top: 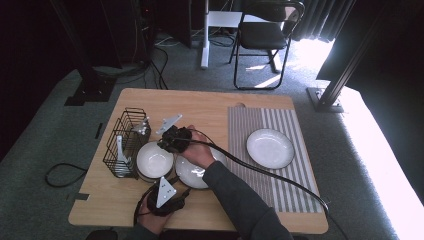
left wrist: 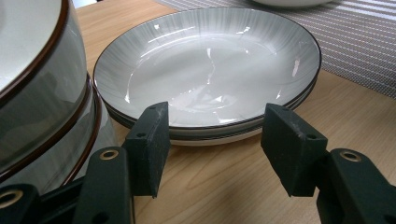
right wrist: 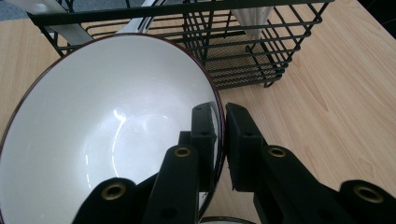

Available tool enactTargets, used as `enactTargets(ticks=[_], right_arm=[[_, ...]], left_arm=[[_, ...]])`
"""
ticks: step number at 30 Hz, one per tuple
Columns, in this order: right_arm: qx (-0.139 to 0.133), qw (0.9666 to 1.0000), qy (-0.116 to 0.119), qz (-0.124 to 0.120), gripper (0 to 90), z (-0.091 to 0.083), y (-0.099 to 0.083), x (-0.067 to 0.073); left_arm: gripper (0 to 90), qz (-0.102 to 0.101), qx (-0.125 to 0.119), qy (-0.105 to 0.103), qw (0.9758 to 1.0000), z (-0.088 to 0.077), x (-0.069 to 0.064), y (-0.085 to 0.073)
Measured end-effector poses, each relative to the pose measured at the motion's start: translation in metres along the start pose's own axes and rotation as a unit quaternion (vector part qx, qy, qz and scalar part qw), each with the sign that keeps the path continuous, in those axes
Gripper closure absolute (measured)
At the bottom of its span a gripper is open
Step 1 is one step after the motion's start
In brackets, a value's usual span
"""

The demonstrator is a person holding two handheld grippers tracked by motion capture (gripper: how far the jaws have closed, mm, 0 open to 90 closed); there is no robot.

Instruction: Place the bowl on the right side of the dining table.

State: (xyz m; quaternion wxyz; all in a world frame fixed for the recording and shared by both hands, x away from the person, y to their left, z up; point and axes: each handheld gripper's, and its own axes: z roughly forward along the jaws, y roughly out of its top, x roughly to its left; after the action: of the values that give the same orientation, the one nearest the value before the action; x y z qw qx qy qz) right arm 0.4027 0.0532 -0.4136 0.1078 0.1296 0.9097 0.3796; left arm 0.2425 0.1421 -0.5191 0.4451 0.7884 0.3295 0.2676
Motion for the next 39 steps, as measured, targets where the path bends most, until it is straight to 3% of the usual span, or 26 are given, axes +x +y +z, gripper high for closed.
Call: enactTargets(ticks=[5,13,16,18,19,32,39], right_arm=[[-0.004,1.0000,0.005,0.005,81.8,0.000,0.000,-0.002],[-0.006,0.9988,0.033,0.036,75.3,0.006,-0.002,-0.009],[0.006,0.9987,0.036,0.036,73.1,0.010,-0.003,-0.010],[0.016,0.9984,0.040,0.037,74.2,0.013,-0.005,-0.009],[0.021,0.9982,0.041,0.038,79.6,0.015,-0.006,-0.009],[0.004,0.9991,0.017,0.040,81.2,0.009,-0.003,-0.005],[-0.012,0.9980,0.024,0.058,81.2,0.003,-0.001,-0.008]], left_arm=[[43.2,0.000,0.000,0.000,1.0000,0.000,0.000,0.000],[43.2,0.000,0.000,0.000,1.0000,0.000,0.000,0.000],[43.2,0.000,0.000,0.000,1.0000,0.000,0.000,0.000],[43.2,0.002,0.000,0.001,1.0000,0.000,0.000,0.000],[43.2,0.001,0.000,0.001,1.0000,0.000,0.000,0.000],[43.2,-0.001,-0.001,0.000,1.0000,0.000,0.000,0.000],[43.2,0.000,0.000,0.000,1.0000,0.000,0.000,0.000]])
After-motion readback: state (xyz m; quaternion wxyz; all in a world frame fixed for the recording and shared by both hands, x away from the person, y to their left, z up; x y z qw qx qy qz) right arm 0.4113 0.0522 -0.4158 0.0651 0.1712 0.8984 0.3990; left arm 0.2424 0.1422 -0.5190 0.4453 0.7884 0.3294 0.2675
